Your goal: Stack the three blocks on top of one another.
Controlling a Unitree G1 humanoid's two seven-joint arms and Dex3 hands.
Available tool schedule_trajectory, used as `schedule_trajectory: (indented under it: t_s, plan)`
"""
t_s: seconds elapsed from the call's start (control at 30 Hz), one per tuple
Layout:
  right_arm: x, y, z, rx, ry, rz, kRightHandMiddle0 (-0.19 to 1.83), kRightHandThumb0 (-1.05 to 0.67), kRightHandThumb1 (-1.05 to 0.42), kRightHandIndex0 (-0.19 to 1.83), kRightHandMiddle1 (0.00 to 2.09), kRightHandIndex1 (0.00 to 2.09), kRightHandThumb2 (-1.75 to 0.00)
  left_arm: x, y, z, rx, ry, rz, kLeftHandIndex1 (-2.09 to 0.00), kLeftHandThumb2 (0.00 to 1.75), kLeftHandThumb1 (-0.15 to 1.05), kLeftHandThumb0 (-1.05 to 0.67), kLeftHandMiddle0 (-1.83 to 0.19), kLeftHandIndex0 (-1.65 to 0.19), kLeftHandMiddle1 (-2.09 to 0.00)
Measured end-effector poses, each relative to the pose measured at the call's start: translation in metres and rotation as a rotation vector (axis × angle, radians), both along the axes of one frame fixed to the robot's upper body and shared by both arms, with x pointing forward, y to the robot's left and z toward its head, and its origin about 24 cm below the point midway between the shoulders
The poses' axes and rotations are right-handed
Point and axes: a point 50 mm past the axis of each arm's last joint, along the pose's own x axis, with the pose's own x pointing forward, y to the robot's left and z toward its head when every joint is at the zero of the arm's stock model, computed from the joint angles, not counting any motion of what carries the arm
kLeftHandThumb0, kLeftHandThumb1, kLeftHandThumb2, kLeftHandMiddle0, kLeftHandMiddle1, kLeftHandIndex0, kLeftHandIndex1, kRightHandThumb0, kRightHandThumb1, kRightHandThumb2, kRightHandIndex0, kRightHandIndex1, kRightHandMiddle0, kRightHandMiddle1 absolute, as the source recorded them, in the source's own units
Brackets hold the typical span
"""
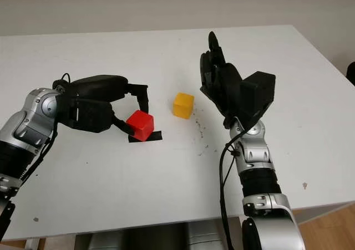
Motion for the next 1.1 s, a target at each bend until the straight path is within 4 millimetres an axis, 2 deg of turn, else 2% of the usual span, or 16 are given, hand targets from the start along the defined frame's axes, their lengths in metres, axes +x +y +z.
schedule_trajectory:
  t_s: [0.53,1.1]
  plan:
    - [-0.0021,-0.0009,-0.0054,0.002,0.015,-0.011,-0.19,-0.73,-1.05,-0.19,0.0,0.0,-0.73,0.001,-0.0043,-0.0036,-0.028,-0.002,-0.008,-1.61,0.05,0.97,-0.47,-0.2,-0.34,-0.06]
    - [-0.0033,-0.0006,-0.0044,0.003,0.018,-0.008,-0.19,-0.73,-1.05,-0.19,0.0,0.0,-0.72,0.0008,-0.0084,-0.008,-0.007,-0.013,-0.025,-1.53,0.05,0.96,-0.48,-0.22,-0.39,-0.06]
